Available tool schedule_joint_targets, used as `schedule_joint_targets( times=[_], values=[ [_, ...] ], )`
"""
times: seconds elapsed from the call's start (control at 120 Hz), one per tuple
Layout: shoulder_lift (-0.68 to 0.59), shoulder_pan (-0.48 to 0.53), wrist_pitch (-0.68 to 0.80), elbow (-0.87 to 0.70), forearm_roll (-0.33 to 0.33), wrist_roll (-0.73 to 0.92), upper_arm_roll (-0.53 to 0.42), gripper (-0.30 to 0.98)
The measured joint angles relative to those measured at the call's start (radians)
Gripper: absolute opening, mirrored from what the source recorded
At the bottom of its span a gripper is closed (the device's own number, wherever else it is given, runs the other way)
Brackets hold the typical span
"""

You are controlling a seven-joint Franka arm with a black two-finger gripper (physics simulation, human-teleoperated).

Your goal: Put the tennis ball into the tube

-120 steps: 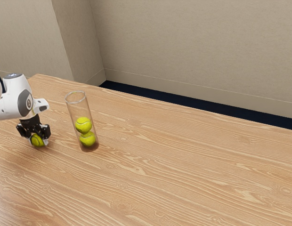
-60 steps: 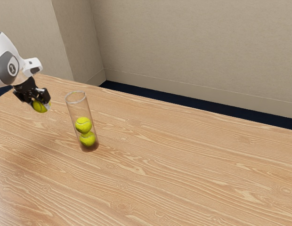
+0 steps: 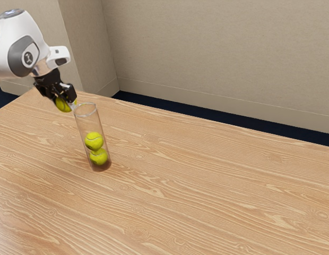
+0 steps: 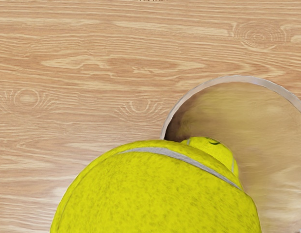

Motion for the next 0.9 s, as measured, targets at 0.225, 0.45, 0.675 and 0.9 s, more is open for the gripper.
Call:
schedule_joint_targets(
  times=[0.225, 0.45, 0.675, 0.9],
  values=[
    [0.004, 0.003, -0.021, 0.025, 0.090, -0.033, -0.067, 0.38],
    [0.013, -0.021, -0.022, 0.036, 0.100, -0.055, -0.098, 0.51],
    [0.008, -0.058, -0.039, 0.038, 0.096, -0.069, -0.097, 0.62],
    [0.033, -0.075, -0.268, 0.300, 0.070, -0.077, -0.100, 0.66]
  ],
)
